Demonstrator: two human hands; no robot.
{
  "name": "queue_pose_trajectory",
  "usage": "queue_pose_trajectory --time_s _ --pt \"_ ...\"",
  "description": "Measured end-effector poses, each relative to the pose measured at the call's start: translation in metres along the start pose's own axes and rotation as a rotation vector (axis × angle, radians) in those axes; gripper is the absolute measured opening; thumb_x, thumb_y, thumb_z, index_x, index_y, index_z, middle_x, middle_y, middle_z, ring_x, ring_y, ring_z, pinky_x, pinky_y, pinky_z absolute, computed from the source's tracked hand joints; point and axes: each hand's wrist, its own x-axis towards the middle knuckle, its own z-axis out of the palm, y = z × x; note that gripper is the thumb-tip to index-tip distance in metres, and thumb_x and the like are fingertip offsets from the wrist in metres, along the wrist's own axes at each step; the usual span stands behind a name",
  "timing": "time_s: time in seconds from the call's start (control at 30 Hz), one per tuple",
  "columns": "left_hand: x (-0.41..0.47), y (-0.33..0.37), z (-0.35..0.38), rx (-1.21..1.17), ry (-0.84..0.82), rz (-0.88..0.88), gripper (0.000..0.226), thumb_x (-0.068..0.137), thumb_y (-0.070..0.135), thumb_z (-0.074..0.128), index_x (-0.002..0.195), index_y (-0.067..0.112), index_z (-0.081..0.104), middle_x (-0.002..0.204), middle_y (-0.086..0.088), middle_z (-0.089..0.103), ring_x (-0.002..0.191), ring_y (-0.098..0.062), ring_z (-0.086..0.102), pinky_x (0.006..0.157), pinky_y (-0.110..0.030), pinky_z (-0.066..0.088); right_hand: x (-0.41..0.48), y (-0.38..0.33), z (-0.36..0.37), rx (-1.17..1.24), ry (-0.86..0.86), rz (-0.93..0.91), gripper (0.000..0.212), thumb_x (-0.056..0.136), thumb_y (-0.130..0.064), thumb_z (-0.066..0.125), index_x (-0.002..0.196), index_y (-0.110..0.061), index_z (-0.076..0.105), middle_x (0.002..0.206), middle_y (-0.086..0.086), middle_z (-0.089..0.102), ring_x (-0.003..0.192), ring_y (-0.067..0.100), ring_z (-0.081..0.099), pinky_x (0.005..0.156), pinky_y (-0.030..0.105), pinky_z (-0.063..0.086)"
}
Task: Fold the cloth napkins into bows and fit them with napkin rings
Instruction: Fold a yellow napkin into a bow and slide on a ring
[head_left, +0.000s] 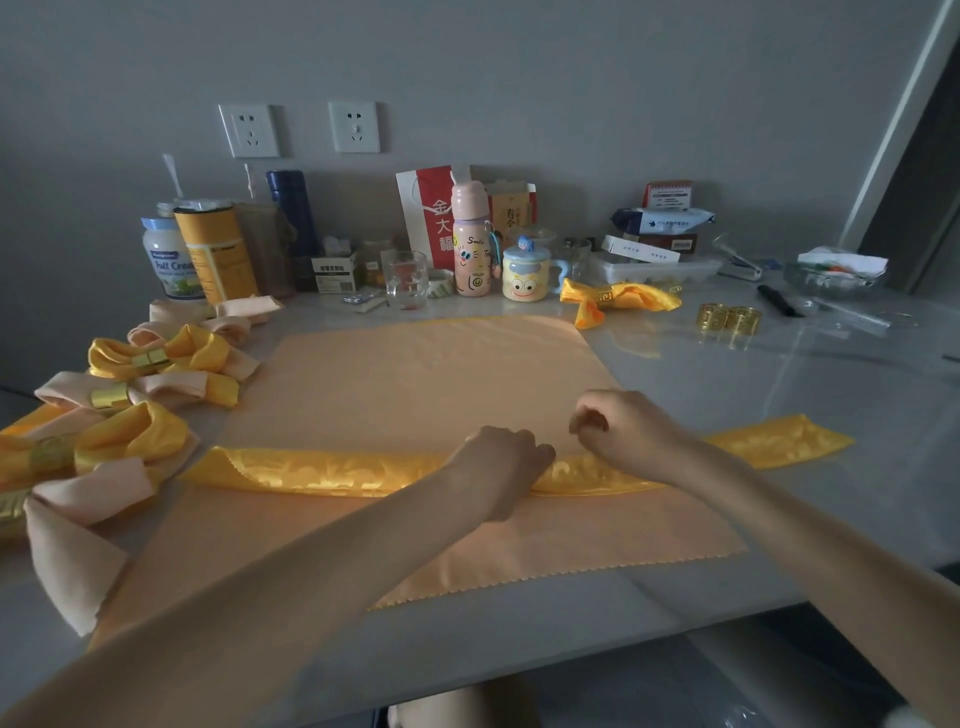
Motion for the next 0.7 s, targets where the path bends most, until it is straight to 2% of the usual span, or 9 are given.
queue_pose_trajectory --time_s 0.07,0.13,0.23,0.33,0.43,0.5,0.57,0.7 --pt "0.000 0.002 0.000 0.038 0.011 0.013 0.046 0.089 0.000 0.048 0.133 0.008 0.036 0.118 -0.013 0.047 0.095 -0.032 0.058 0.064 -0.032 0.037 0.004 -0.003 0.015 -0.092 0.049 -0.029 0.026 0.095 -0.014 0.040 0.112 -0.013 0.061 0.112 0.002 0.056 0.103 0.019 0.054 0.088 0.032 0.042" --pt "0.000 0.004 0.000 0.031 0.052 0.011 0.050 0.088 -0.005 0.047 0.136 0.006 0.036 0.117 -0.013 0.049 0.095 -0.032 0.060 0.063 -0.032 0.038 0.002 -0.004 0.033 -0.203 -0.064 -0.047 0.028 0.099 -0.018 0.033 0.113 -0.014 0.057 0.116 0.005 0.053 0.110 0.022 0.051 0.094 0.034 0.036" --pt "-0.003 0.007 0.002 0.035 0.061 0.000 0.041 0.088 -0.007 0.046 0.127 0.004 0.044 0.118 -0.013 0.050 0.098 -0.031 0.061 0.064 -0.033 0.040 -0.008 -0.001 0.048 -0.265 -0.065 -0.029 0.034 0.101 -0.025 0.026 0.123 -0.014 0.050 0.134 0.005 0.047 0.129 0.021 0.038 0.103 0.033 0.026" --pt "-0.003 0.009 0.001 0.034 0.044 -0.028 0.037 0.089 -0.004 0.047 0.125 0.005 0.044 0.118 -0.014 0.049 0.098 -0.032 0.060 0.064 -0.033 0.040 -0.018 0.007 0.050 -0.374 -0.074 0.091 0.048 0.101 -0.039 0.018 0.142 -0.016 0.031 0.155 0.007 0.021 0.144 0.019 0.015 0.114 0.037 0.014" --pt "0.000 0.012 0.001 0.002 0.015 -0.058 0.039 0.089 -0.001 0.048 0.127 0.006 0.042 0.120 -0.014 0.047 0.101 -0.032 0.059 0.066 -0.034 0.041 -0.025 0.023 0.041 -0.412 -0.121 0.200 0.063 0.097 -0.053 0.011 0.150 -0.019 0.010 0.159 0.007 0.004 0.146 0.022 0.003 0.117 0.041 0.006" --pt "0.001 0.009 0.001 -0.037 -0.012 -0.065 0.041 0.090 0.001 0.048 0.129 0.008 0.040 0.121 -0.013 0.047 0.105 -0.031 0.057 0.072 -0.034 0.043 -0.029 0.039 0.030 -0.394 -0.146 0.234 0.065 0.097 -0.054 0.010 0.151 -0.020 0.002 0.159 0.006 -0.002 0.146 0.022 -0.001 0.117 0.039 0.001" --pt "0.001 0.004 -0.001 -0.112 -0.058 -0.069 0.044 0.091 0.003 0.048 0.133 0.010 0.039 0.123 -0.013 0.046 0.107 -0.031 0.055 0.077 -0.035 0.043 -0.032 0.057 0.016 -0.356 -0.159 0.255 0.065 0.097 -0.054 0.011 0.151 -0.019 -0.001 0.159 0.005 -0.005 0.146 0.019 -0.003 0.118 0.036 -0.001" --pt "0.002 -0.004 -0.008 -0.208 -0.154 -0.051 0.042 0.089 0.006 0.051 0.129 0.013 0.042 0.122 -0.012 0.049 0.104 -0.028 0.055 0.071 -0.030 0.039 -0.032 0.081 0.002 -0.312 -0.109 0.300 0.065 0.097 -0.053 0.015 0.151 -0.019 0.006 0.159 0.003 0.000 0.146 0.016 0.000 0.117 0.032 0.002"
